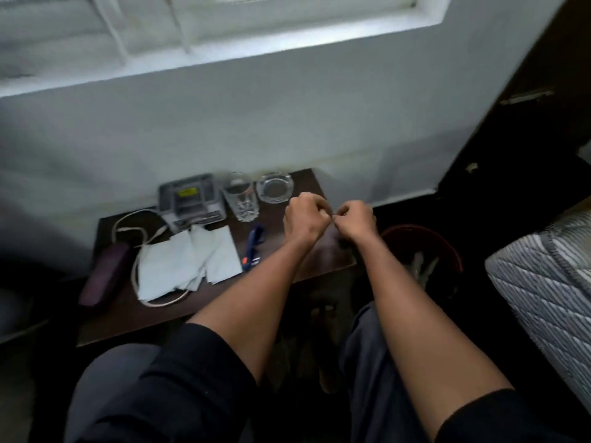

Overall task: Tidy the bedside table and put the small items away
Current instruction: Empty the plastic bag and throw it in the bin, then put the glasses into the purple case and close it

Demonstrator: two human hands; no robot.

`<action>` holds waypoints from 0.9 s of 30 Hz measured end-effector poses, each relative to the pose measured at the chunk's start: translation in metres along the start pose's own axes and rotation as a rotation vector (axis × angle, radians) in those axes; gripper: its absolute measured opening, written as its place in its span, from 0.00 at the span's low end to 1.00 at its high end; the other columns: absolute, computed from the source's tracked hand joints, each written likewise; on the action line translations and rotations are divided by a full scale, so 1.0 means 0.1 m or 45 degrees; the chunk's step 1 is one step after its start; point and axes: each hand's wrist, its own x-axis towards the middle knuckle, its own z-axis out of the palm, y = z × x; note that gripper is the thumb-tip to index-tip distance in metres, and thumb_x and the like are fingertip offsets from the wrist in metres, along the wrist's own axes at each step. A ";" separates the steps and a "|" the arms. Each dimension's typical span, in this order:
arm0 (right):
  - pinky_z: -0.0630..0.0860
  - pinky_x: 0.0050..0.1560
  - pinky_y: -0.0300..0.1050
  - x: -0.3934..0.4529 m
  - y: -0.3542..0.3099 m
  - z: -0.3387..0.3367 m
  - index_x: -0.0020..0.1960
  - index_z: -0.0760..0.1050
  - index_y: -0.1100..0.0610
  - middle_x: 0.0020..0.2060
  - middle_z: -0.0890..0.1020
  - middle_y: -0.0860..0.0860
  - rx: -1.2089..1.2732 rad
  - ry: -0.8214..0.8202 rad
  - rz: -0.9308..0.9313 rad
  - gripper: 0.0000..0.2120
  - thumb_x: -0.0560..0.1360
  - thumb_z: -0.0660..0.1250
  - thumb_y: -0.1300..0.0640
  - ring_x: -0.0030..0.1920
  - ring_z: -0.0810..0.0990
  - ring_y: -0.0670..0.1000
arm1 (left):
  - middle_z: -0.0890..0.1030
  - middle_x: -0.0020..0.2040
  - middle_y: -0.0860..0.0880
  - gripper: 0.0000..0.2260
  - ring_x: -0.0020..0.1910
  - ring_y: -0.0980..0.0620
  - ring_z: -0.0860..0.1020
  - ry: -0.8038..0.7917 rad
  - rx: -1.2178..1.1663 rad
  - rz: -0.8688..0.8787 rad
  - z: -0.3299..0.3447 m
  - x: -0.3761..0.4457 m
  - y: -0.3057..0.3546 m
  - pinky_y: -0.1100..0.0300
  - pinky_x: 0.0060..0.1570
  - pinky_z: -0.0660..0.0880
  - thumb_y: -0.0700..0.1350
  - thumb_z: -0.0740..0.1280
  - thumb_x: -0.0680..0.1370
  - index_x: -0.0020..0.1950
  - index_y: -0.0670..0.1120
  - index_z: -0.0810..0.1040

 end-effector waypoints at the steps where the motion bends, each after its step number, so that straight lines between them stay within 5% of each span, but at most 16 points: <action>1: 0.79 0.52 0.46 -0.07 -0.13 0.08 0.51 0.87 0.53 0.53 0.89 0.58 -0.006 -0.012 -0.049 0.06 0.76 0.73 0.54 0.57 0.86 0.61 | 0.90 0.52 0.49 0.14 0.55 0.44 0.86 0.023 -0.002 -0.003 -0.12 -0.02 -0.08 0.53 0.55 0.83 0.41 0.68 0.74 0.52 0.53 0.90; 16: 0.74 0.48 0.47 -0.91 -1.47 1.35 0.51 0.86 0.50 0.54 0.87 0.56 -0.355 -0.287 -0.543 0.05 0.77 0.72 0.54 0.58 0.84 0.62 | 0.89 0.52 0.52 0.10 0.54 0.45 0.85 0.211 0.013 -0.406 -1.39 -0.34 -1.68 0.56 0.49 0.78 0.46 0.70 0.76 0.52 0.56 0.90; 27: 0.82 0.54 0.56 -0.71 -1.66 1.64 0.55 0.86 0.56 0.53 0.86 0.58 -0.657 -0.352 -0.676 0.12 0.76 0.70 0.67 0.57 0.84 0.63 | 0.88 0.52 0.52 0.06 0.56 0.45 0.84 -0.014 0.292 -0.331 -1.70 -0.07 -2.00 0.55 0.44 0.73 0.47 0.72 0.77 0.50 0.56 0.89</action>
